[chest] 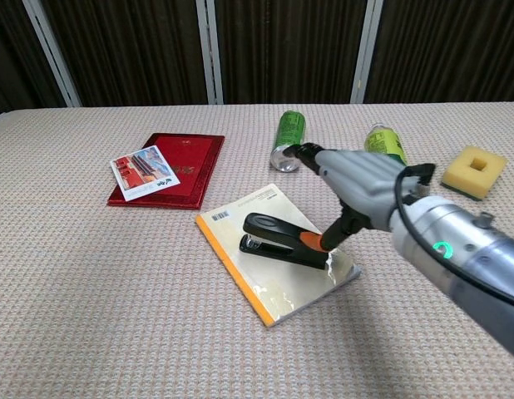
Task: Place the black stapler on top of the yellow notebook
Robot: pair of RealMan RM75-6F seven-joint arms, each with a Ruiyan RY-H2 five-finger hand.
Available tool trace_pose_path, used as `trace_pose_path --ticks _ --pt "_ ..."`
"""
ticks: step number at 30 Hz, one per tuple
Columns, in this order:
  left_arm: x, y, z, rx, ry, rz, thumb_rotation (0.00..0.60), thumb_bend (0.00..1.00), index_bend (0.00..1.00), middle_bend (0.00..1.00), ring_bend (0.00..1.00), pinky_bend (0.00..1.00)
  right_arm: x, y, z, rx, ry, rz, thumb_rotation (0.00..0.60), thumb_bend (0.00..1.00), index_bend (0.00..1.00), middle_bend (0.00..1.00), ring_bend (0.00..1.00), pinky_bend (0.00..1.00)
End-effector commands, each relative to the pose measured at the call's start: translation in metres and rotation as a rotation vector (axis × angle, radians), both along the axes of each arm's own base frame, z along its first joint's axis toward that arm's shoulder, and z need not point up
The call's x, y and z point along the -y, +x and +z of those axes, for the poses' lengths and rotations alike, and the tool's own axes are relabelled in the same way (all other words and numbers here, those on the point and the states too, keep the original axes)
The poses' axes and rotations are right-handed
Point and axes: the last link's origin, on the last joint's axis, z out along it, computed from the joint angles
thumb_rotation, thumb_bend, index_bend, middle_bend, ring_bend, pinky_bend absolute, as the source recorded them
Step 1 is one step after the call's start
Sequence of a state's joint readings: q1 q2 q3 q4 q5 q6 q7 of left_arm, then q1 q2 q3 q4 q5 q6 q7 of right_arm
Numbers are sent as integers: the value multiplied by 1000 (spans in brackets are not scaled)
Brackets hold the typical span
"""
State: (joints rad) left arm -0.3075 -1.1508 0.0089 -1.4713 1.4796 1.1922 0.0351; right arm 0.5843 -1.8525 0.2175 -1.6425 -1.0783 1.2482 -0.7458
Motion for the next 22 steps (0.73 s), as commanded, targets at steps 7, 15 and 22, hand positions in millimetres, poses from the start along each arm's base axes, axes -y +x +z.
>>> trace_pose_path --ticks 7,15,22 --pt "12 7 -3 -18 -5 -42 600 324 0 0 0 141 -71 -77 107 -156 -148 -88 600 233 0 0 0 3" --pt "25 19 -3 -41 28 -93 600 324 0 0 0 141 -126 -165 171 -301 -270 -259 600 220 0 0 0 0" --pt "35 29 -5 -51 39 -146 600 324 0 0 0 141 -139 -216 212 -265 -412 -388 600 215 0 0 0 0"
